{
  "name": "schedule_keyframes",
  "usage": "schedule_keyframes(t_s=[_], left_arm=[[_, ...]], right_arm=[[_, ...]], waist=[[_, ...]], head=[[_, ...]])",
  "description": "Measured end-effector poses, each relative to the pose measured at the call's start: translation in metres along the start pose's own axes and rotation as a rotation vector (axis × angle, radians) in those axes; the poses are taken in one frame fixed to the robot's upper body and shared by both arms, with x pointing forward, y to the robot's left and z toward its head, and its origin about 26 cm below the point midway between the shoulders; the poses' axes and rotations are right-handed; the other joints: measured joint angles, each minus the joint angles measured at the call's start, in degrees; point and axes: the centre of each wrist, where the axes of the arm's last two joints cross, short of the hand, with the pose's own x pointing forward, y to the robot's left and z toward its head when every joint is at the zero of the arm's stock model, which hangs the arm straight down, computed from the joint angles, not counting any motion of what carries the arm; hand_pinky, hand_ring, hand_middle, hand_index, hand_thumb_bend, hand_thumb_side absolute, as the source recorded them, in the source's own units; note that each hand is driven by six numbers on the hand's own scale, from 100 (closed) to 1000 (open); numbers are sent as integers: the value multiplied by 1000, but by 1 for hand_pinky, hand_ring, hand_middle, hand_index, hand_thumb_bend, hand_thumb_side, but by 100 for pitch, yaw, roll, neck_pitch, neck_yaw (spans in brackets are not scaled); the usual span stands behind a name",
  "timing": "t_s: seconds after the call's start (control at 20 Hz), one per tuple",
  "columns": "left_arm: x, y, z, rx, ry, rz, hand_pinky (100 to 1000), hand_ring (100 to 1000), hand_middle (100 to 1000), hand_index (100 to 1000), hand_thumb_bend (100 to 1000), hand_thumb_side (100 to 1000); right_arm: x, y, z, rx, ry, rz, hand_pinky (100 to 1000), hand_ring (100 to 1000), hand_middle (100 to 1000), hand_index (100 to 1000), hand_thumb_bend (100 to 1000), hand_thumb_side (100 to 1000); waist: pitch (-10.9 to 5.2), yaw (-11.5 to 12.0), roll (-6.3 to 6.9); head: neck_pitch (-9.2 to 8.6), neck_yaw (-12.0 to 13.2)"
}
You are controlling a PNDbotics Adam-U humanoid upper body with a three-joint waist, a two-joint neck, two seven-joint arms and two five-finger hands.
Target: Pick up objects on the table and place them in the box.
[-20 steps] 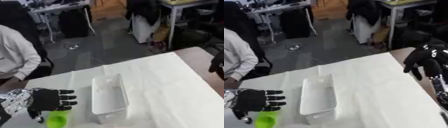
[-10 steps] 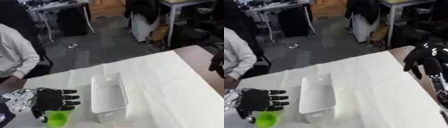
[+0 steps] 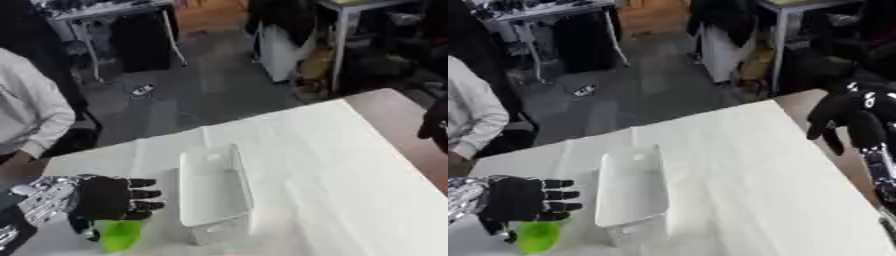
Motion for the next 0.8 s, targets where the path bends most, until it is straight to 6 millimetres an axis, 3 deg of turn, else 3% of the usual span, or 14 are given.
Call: schedule_keyframes(t_s=[0.8], left_arm=[[5,-13,0,-32,17,38,852,907,959,922,813,574]], right_arm=[[0,1,-2,-4,-11,-6,100,407,501,629,100,757]], waist=[[67,-12,-20]], head=[[-1,48]])
